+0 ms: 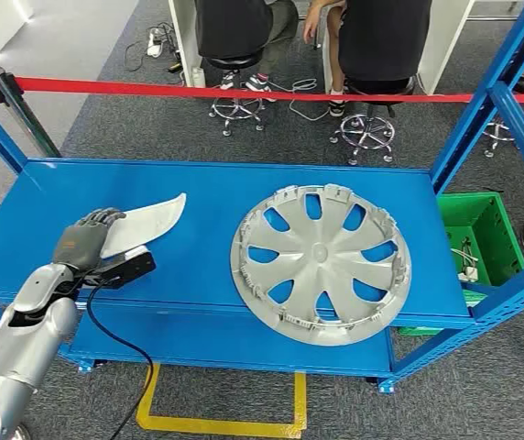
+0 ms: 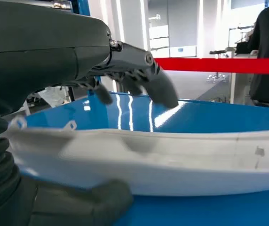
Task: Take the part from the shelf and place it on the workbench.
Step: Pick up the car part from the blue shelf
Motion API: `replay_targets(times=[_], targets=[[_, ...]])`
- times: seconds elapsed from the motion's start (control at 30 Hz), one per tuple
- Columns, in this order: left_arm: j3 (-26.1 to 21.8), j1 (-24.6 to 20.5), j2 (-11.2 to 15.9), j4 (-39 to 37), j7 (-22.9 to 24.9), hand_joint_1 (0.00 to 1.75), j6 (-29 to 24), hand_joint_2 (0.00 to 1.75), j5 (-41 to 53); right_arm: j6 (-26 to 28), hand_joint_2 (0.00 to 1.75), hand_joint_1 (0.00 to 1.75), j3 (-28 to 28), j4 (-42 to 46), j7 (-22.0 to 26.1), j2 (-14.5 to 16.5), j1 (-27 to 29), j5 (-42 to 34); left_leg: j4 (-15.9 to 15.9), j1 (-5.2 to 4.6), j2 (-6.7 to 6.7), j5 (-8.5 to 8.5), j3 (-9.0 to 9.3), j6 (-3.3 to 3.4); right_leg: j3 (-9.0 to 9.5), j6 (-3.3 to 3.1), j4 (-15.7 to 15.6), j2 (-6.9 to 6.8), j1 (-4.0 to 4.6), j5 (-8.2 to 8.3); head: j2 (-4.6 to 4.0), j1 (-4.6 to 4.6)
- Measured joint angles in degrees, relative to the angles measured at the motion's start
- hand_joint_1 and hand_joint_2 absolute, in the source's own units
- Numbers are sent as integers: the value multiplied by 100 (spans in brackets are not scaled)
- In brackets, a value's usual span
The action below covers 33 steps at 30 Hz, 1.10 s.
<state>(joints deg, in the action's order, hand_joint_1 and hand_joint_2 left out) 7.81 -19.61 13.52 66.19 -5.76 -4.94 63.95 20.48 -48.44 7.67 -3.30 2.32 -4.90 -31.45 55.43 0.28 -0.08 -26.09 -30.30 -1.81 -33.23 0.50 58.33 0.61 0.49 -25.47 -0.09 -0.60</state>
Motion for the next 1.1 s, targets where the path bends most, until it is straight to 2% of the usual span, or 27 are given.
replay_targets(times=[0.63,0.7,0.83,1.1], targets=[[153,-189,-114,-216,31,175,-50,175,-224,35,0,0,2,0,51,-53,3,-262,0,0,0,2,0,3,1,0,0,-1,-3,0,0,1],[135,-189,-138,-216,-107,175,-73,175,-489,38,0,0,2,-1,65,-55,3,-279,0,0,0,2,0,3,1,0,0,-2,-3,0,0,1],[-70,-90,-271,-93,-746,175,-47,175,-1595,50,0,0,2,-1,97,-60,4,-317,0,0,0,2,0,3,3,0,0,-3,-3,0,0,1],[-725,228,-733,599,-1553,175,-67,175,-3431,60,0,0,-11,-1,139,-61,8,-383,0,0,0,1,-2,3,0,0,0,-3,-3,0,0,0]])
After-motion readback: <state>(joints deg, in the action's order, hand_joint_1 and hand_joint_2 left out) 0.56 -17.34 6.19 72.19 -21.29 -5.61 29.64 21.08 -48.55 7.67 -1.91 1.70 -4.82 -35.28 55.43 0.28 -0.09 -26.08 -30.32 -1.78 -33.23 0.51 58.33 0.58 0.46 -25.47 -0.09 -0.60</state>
